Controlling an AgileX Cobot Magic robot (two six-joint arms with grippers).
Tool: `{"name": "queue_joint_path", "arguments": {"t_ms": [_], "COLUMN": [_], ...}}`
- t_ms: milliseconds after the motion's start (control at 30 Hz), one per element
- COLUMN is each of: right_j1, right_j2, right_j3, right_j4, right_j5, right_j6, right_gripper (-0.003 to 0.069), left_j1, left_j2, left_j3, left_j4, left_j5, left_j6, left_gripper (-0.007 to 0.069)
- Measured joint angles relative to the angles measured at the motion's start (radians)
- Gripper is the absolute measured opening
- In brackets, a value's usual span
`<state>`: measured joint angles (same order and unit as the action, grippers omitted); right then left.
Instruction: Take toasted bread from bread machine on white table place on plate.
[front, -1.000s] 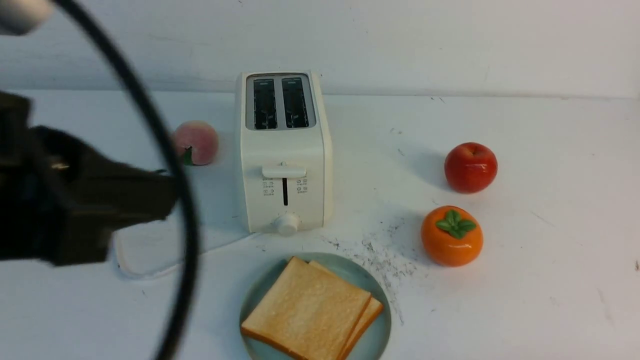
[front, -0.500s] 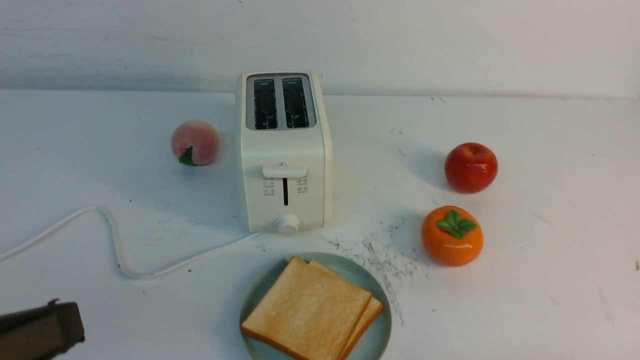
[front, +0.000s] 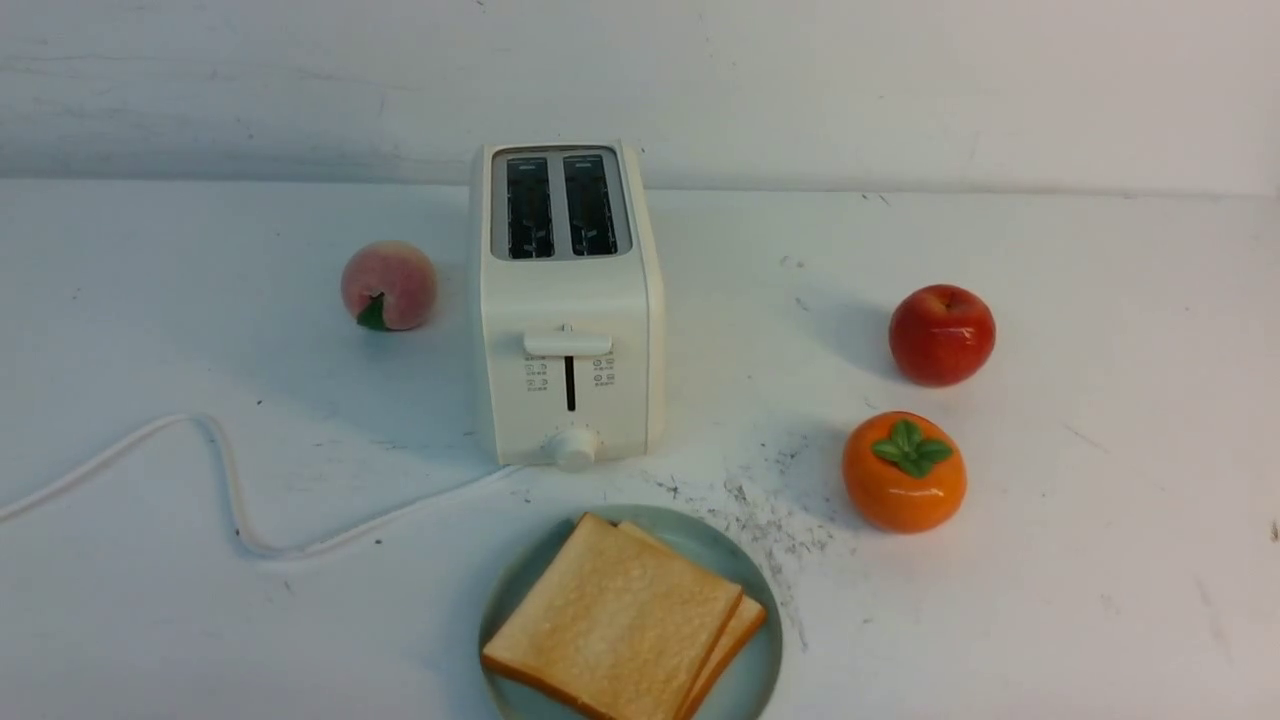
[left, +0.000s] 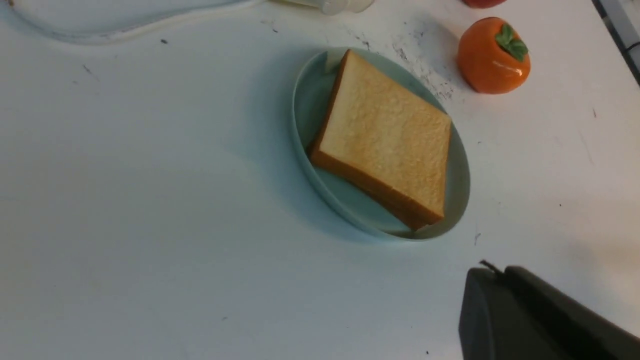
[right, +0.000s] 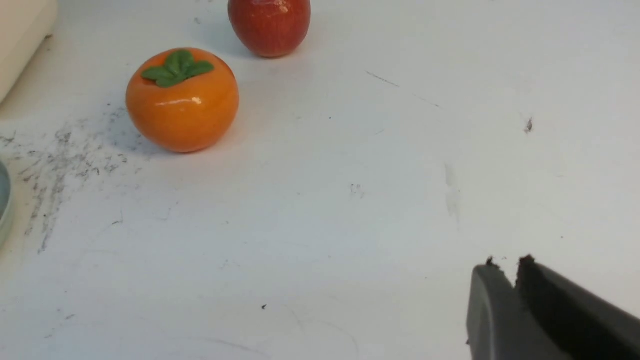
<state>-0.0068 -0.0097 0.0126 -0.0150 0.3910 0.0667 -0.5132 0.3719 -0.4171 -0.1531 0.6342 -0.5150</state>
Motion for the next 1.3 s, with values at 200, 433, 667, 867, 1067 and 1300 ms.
{"name": "queue_joint_path", "arguments": {"t_ms": [200, 433, 667, 867, 1067, 1300], "right_j1": [0.0, 0.0, 0.0, 0.0, 0.0, 0.0], "right_j2": [0.0, 0.0, 0.0, 0.0, 0.0, 0.0], "right_j3": [0.0, 0.0, 0.0, 0.0, 0.0, 0.0], "right_j4": [0.0, 0.0, 0.0, 0.0, 0.0, 0.0], "right_j5": [0.0, 0.0, 0.0, 0.0, 0.0, 0.0], "right_j6": [0.0, 0.0, 0.0, 0.0, 0.0, 0.0], "right_gripper": [0.0083, 0.0089, 0.0097, 0.0104, 0.0111, 0.0122], "left_j1": [0.0, 0.001, 0.143, 0.38, 0.5, 0.512], "left_j2": [0.0, -0.006, -0.127, -0.287, -0.319, -0.382], "left_j3": [0.0, 0.001, 0.092, 0.243, 0.394, 0.445], "left_j4": [0.032, 0.176, 0.194, 0.183, 0.183, 0.193], "left_j5": [-0.087, -0.182, -0.207, -0.273, -0.315, -0.288], "left_j6": [0.003, 0.026, 0.03, 0.034, 0.033, 0.033], "left_gripper": [0.0017, 0.0021, 0.0028, 0.0036, 0.0039, 0.0048]}}
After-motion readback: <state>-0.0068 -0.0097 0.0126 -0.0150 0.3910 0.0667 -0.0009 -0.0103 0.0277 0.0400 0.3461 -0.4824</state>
